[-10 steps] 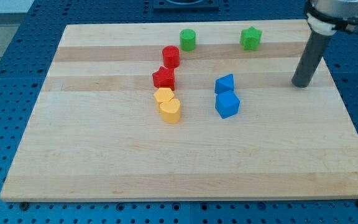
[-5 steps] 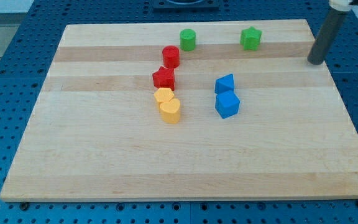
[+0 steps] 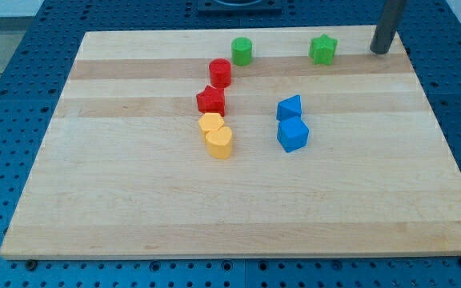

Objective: Point your arm to the left side of yellow heart

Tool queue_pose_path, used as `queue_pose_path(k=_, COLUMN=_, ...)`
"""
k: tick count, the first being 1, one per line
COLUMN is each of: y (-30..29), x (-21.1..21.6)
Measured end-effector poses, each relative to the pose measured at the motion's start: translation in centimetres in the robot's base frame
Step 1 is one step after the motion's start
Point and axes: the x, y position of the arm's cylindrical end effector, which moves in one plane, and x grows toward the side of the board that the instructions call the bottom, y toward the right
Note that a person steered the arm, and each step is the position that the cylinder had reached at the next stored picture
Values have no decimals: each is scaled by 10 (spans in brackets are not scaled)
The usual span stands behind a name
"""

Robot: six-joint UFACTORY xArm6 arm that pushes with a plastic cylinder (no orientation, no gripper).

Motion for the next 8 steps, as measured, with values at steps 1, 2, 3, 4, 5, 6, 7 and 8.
queue_pose_path(k=1, y=-14, x=2)
queue_pose_path(k=2, y=-21, x=29)
queue_pose_path(k=3, y=-19, x=77)
queue_pose_path(k=4, y=-18, x=169)
queue_pose_path(k=5, y=-62, x=244)
queue_pose_path(k=6, y=-167, x=275)
queue_pose_path(k=7, y=-297, x=257)
queue_pose_path(k=8, y=-376, x=240)
